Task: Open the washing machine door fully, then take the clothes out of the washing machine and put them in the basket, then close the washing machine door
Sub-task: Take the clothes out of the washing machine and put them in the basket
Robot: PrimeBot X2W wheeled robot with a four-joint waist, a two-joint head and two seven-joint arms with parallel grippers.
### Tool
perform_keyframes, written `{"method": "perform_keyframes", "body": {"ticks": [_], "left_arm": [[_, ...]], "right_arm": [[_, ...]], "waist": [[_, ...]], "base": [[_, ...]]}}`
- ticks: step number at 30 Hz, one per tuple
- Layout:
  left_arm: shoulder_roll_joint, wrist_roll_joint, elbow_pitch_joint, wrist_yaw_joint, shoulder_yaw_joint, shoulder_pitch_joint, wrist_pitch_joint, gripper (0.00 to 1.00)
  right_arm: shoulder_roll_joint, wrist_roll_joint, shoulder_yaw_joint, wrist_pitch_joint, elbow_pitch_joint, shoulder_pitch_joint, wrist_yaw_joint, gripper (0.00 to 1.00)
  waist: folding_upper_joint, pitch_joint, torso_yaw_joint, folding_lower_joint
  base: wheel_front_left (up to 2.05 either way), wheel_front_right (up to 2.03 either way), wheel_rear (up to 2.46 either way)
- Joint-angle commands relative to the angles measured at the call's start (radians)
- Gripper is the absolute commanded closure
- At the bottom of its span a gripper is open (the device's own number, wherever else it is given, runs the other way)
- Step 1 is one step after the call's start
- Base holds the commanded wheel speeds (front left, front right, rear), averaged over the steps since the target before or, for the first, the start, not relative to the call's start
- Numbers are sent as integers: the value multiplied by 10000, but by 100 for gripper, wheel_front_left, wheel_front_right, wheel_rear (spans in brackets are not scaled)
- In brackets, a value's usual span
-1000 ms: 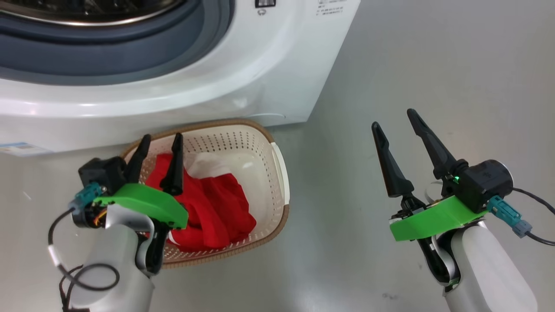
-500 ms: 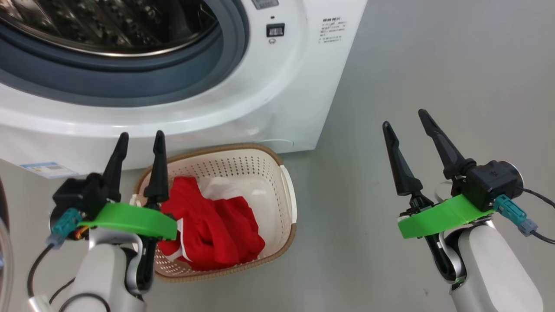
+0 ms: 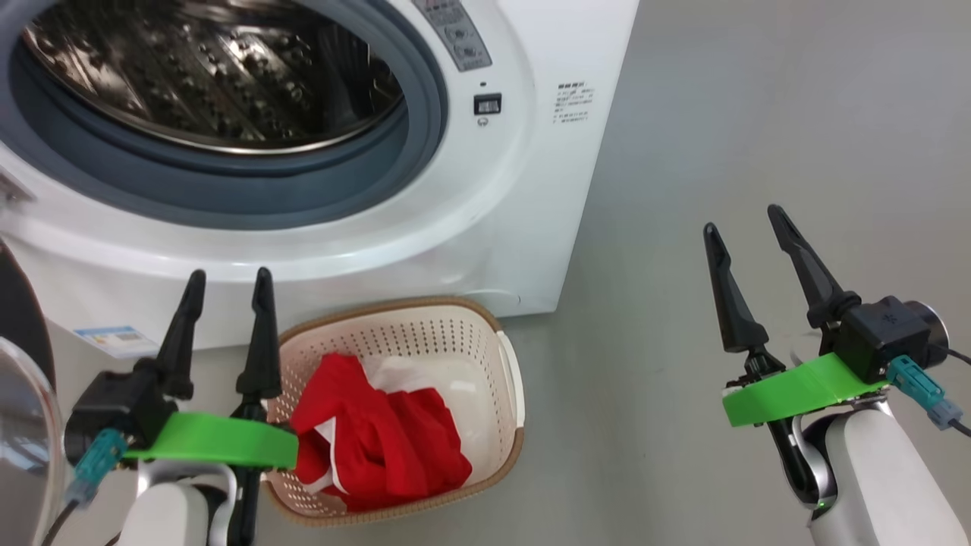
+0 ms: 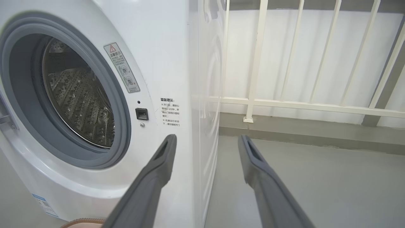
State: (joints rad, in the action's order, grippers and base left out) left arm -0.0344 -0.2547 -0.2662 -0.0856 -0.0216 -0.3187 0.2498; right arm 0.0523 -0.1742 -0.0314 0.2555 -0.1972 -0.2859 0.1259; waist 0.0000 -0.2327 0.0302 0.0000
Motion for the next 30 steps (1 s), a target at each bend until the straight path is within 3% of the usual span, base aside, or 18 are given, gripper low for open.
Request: {"method": "perform_keyframes", "body": {"ticks": [1,30], "left_arm": [[-163,141,428,111,-401,216,120,0],[-159,585,1262,449,-926,2171,120,0]], "right_arm": [[-20,61,-137,63,206,120,48,0],[-20,-70,-32,63,142,1303,48,0]], "waist": [[0,376,7,0],[0,2003,23,0]], "base": [[0,0,0],[0,0,0]]}}
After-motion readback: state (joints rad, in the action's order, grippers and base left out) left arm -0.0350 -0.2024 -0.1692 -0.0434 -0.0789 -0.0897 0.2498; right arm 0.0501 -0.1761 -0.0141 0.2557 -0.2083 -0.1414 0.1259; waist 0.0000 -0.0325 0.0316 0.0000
